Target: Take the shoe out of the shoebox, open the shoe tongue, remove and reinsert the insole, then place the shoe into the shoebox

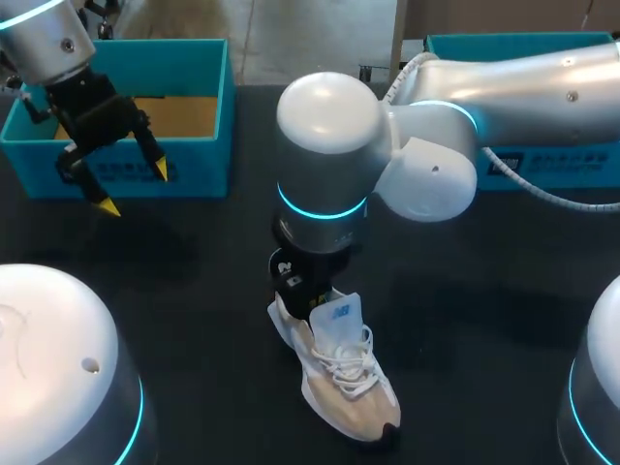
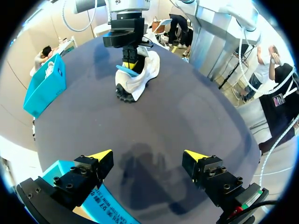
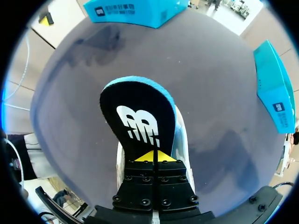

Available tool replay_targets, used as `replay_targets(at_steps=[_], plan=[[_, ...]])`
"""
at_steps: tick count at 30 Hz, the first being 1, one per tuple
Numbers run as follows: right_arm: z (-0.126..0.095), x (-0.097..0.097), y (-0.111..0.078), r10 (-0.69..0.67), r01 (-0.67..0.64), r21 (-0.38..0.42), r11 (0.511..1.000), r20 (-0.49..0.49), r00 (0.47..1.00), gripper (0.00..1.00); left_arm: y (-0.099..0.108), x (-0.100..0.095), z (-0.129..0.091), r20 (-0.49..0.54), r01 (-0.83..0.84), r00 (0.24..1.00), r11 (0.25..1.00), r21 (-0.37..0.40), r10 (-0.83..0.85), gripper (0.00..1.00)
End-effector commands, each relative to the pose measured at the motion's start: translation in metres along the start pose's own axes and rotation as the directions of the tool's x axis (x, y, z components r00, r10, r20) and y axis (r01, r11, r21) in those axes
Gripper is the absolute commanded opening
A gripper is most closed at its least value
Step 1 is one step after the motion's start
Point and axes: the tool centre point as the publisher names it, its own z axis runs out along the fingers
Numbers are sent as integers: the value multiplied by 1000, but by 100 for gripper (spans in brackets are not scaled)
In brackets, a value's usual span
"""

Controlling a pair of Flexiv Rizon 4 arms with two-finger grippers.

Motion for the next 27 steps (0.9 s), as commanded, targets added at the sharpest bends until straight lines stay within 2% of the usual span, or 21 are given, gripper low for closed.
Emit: replay_targets(at_steps=[1,10,20,27], plan=[[14,-1,-3,5,-5,5,1000,-18,1000,0,0,1,-1,-1,0,1000,1000,-2,0,100],[33,-1,-1,37,-34,47,998,-57,998,0,0,1,-1,-1,0,1000,1000,-2,0,100],[-23,12,-5,54,-56,32,998,61,997,0,0,1,-1,-1,0,1000,1000,-2,0,100],[-32,13,-16,63,-74,100,992,110,992,0,0,1,-1,-1,0,1000,1000,-2,0,100]])
